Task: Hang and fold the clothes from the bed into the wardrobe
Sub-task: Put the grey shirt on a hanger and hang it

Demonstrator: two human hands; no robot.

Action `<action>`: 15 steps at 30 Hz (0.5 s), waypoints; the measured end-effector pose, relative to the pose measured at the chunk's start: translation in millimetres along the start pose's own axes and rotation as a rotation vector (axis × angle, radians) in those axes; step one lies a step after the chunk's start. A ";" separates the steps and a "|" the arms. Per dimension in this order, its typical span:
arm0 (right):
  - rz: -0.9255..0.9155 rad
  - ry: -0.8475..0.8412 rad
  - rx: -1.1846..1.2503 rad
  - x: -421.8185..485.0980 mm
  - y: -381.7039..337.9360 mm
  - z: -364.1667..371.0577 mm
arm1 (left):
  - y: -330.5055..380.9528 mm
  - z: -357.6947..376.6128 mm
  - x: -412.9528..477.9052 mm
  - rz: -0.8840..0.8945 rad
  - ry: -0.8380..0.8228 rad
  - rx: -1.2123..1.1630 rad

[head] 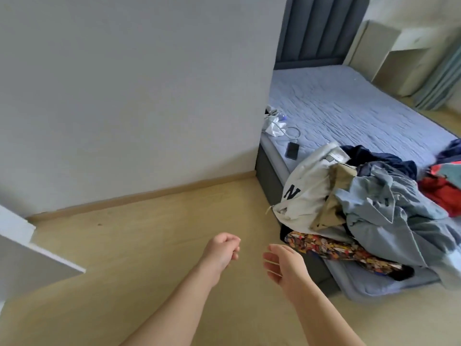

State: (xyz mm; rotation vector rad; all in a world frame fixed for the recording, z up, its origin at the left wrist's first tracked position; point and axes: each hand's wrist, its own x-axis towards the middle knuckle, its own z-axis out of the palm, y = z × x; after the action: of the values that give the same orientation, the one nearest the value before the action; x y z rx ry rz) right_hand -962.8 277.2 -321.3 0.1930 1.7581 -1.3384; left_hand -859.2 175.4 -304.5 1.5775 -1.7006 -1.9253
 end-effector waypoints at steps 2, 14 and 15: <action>-0.008 0.037 0.036 18.6 -16.6 -33.5 | 20.0 39.1 13.8 0.004 -0.036 0.013; 0.096 0.175 0.281 101.3 -66.3 -147.4 | 97.7 184.4 92.6 0.003 -0.205 0.217; 0.099 0.186 0.305 109.4 -73.5 -152.9 | 105.6 193.7 103.5 0.003 -0.223 0.233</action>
State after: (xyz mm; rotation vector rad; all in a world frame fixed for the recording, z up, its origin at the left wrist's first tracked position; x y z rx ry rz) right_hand -1154.8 334.8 -345.4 0.5832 1.6614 -1.5514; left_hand -1101.7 194.6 -317.9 1.4734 -2.0819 -2.0313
